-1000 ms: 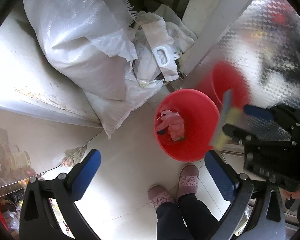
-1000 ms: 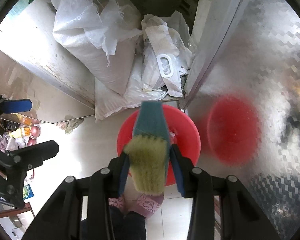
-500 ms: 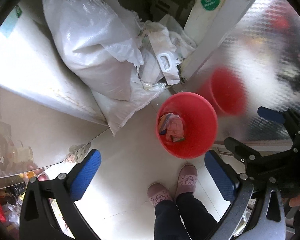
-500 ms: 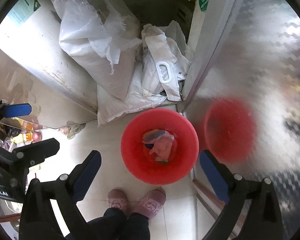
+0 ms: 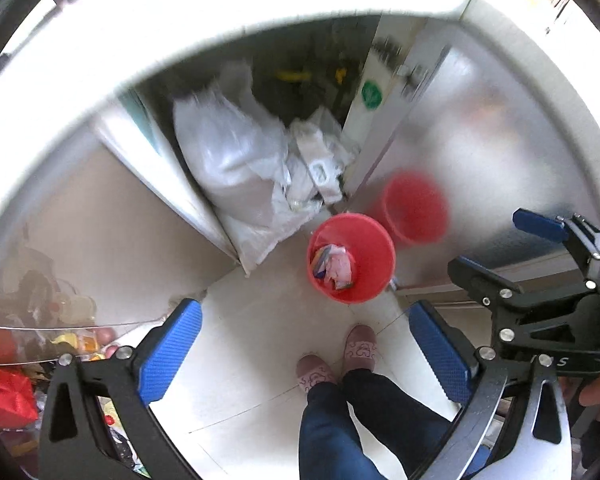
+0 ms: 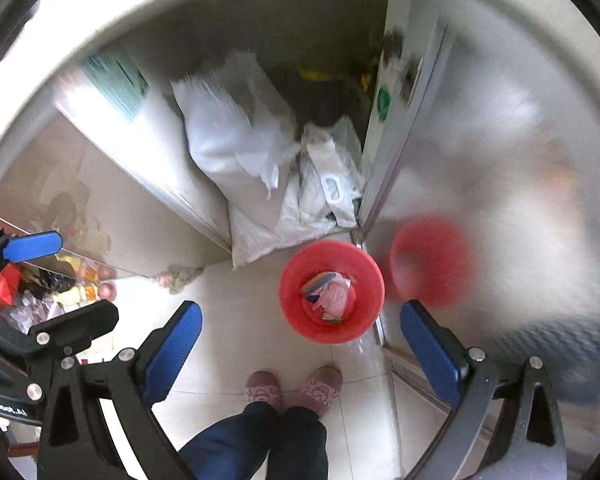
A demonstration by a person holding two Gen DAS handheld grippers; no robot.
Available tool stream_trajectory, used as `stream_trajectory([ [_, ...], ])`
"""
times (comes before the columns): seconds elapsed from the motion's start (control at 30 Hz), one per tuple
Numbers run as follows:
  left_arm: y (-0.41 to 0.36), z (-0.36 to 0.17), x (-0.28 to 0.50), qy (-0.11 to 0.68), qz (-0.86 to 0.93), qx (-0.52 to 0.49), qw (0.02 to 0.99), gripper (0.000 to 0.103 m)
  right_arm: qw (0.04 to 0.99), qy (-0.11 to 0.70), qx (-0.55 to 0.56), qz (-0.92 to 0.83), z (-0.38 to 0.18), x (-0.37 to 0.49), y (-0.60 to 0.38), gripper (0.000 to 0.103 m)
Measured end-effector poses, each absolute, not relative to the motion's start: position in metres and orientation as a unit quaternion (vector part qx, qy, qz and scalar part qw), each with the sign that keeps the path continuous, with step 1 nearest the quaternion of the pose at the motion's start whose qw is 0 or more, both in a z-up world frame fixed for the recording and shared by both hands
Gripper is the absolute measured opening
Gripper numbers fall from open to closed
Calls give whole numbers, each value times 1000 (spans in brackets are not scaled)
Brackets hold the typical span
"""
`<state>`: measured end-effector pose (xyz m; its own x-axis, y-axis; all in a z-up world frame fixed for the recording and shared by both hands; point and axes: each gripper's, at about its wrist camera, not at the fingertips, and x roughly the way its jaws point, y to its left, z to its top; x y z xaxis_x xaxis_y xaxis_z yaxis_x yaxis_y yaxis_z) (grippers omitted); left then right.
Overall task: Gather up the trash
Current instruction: 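Raise both tools back up over the counter toward the wipe and snack bag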
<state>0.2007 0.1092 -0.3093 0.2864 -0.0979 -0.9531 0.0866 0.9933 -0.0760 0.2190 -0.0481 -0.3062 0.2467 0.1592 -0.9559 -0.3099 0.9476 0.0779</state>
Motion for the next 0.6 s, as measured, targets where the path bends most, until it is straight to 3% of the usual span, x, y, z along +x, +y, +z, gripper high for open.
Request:
stream_trajectory([
  [0.3, 110, -168, 185, 520, -75, 19, 851, 103, 822, 549, -71, 133, -173, 192, -50, 101],
  [0.6, 86, -96, 179, 483, -132, 34, 865, 103, 856, 504, -65, 94, -83, 177, -76, 102],
])
